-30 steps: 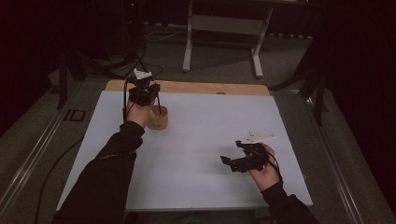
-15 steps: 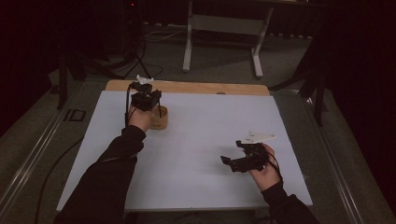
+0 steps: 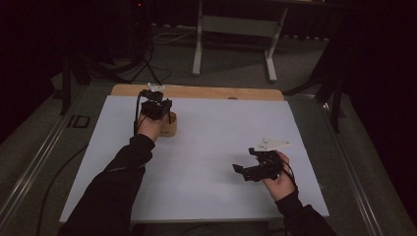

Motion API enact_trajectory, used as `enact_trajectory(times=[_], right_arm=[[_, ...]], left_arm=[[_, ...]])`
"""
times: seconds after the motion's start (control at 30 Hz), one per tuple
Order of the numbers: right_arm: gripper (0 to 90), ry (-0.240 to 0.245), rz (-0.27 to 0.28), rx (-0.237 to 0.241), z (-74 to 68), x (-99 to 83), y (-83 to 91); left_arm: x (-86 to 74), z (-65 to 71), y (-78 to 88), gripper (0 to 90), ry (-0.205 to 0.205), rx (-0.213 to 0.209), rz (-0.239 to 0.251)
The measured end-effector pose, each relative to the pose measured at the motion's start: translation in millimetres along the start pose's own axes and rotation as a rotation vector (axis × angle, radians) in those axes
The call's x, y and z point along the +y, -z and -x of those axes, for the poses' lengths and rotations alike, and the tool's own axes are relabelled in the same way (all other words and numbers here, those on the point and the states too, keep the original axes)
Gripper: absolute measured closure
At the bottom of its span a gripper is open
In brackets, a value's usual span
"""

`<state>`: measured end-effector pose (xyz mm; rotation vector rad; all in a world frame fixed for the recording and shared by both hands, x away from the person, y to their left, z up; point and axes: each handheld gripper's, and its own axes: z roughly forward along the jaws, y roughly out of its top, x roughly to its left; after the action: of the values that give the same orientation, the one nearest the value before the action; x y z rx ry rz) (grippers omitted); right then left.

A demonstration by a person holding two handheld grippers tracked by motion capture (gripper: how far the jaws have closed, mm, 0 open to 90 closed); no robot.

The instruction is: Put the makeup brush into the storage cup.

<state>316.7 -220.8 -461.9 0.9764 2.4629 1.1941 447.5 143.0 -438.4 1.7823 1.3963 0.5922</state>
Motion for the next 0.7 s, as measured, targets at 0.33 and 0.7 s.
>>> enact_trajectory(times=[0.33,0.7], right_arm=[[11.4,-0.001,0.004,-0.001,1.0,0.3,0.6],[11.1,0.0,0.01,-0.009,1.1,0.8,1.9]], left_arm=[[-1.5,2.2,-4.7,82.4,0.011,0.0,-0.022],[11.9,4.8,2.4,14.5,0.013,0.045,-0.063]])
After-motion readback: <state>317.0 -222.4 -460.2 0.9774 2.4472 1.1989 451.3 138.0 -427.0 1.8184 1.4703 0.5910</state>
